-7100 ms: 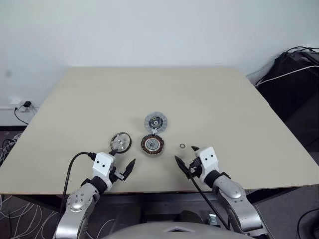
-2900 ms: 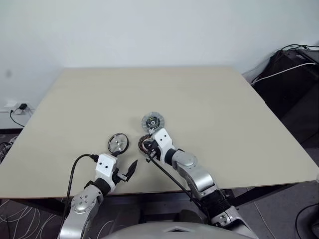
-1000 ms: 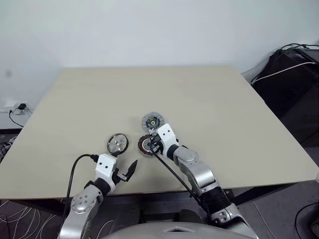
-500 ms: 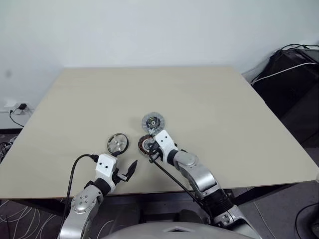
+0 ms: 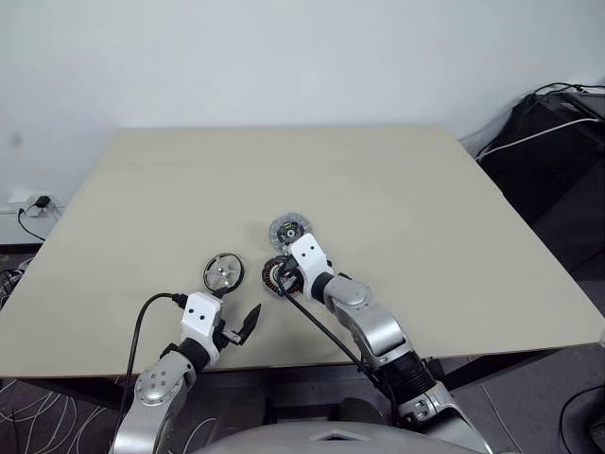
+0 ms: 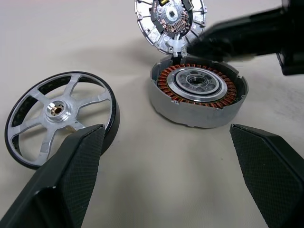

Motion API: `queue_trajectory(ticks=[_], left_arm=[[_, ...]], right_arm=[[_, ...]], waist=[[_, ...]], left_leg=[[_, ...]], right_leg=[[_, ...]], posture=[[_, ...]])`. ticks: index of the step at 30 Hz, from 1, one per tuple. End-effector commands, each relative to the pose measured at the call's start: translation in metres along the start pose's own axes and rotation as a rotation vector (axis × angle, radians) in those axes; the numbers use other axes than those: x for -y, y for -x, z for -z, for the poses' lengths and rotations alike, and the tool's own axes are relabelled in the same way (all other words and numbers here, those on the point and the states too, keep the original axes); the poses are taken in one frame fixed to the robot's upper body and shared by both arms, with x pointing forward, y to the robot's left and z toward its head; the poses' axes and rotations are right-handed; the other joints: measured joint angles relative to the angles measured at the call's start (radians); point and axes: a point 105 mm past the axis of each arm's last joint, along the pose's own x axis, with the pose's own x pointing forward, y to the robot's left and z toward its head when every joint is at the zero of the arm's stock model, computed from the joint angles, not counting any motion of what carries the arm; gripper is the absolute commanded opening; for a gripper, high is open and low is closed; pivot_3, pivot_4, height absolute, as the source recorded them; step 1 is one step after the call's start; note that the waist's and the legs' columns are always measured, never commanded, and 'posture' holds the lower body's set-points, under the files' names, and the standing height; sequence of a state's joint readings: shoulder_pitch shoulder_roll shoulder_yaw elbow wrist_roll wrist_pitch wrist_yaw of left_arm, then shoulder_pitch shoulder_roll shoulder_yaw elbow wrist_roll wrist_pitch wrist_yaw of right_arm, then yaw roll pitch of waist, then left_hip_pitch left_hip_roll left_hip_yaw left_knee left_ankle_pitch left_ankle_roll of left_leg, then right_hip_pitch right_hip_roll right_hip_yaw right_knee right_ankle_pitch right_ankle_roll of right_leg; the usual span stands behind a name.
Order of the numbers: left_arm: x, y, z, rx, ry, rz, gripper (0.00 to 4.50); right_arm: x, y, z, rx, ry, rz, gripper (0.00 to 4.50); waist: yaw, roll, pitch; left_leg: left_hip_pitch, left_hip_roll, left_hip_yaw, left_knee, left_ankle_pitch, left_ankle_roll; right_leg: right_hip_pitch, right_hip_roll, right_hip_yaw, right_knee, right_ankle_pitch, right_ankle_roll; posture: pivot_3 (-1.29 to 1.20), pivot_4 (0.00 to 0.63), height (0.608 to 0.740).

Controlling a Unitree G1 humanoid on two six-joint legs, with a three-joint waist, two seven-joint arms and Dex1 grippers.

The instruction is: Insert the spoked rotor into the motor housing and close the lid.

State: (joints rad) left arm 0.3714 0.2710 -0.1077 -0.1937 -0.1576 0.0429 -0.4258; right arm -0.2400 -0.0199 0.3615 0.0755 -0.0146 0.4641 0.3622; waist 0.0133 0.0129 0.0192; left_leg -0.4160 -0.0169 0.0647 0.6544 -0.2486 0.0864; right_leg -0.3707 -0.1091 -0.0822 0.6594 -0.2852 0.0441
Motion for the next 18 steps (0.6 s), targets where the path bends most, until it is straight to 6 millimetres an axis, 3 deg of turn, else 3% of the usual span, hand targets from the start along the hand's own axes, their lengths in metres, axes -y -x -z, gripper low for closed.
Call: queue_trajectory(ticks=[1, 6, 11, 15, 18], left_arm=[[0.002, -0.002, -0.009, 0.031, -0.011, 0.008, 4.50], [0.003, -0.003, -0.009, 0.032, -0.010, 0.006, 4.50], [0.003, -0.003, -0.008, 0.030, -0.008, 0.007, 4.50], [0.002, -0.003, -0.008, 0.028, -0.009, 0.009, 4.50], [0.003, -0.004, -0.008, 0.027, -0.010, 0.015, 4.50]], right_arm=[[0.003, -0.003, -0.018, 0.062, 0.017, 0.015, 0.00], [0.006, -0.004, 0.010, -0.042, 0.000, 0.018, 0.00], [0.003, 0.008, 0.046, -0.170, 0.003, -0.013, 0.00], [0.000, 0.012, 0.033, -0.111, -0.014, -0.032, 0.00], [0.004, 0.009, 0.008, -0.021, 0.009, -0.006, 0.00]], waist=[[0.000, 0.000, 0.000], [0.000, 0.000, 0.000], [-0.001, 0.000, -0.001], [0.000, 0.000, -0.002], [0.000, 0.000, -0.002]], left_leg=[[0.000, 0.000, 0.000, 0.000, 0.000, 0.000], [0.000, 0.000, 0.000, 0.000, 0.000, 0.000], [0.000, 0.000, 0.000, 0.000, 0.000, 0.000], [0.001, 0.000, 0.000, 0.000, 0.000, 0.000], [0.001, 0.000, 0.000, 0.000, 0.000, 0.000]], right_leg=[[0.000, 0.000, 0.000, 0.000, 0.000, 0.000], [0.000, 0.000, 0.000, 0.000, 0.000, 0.000], [0.000, 0.000, 0.000, 0.000, 0.000, 0.000], [0.001, 0.000, 0.000, 0.000, 0.000, -0.001], [0.001, 0.000, 0.000, 0.000, 0.000, 0.000]], posture=[[0.00, 0.000, 0.740], [0.00, 0.000, 0.740], [0.00, 0.000, 0.740], [0.00, 0.000, 0.740], [0.00, 0.000, 0.740]])
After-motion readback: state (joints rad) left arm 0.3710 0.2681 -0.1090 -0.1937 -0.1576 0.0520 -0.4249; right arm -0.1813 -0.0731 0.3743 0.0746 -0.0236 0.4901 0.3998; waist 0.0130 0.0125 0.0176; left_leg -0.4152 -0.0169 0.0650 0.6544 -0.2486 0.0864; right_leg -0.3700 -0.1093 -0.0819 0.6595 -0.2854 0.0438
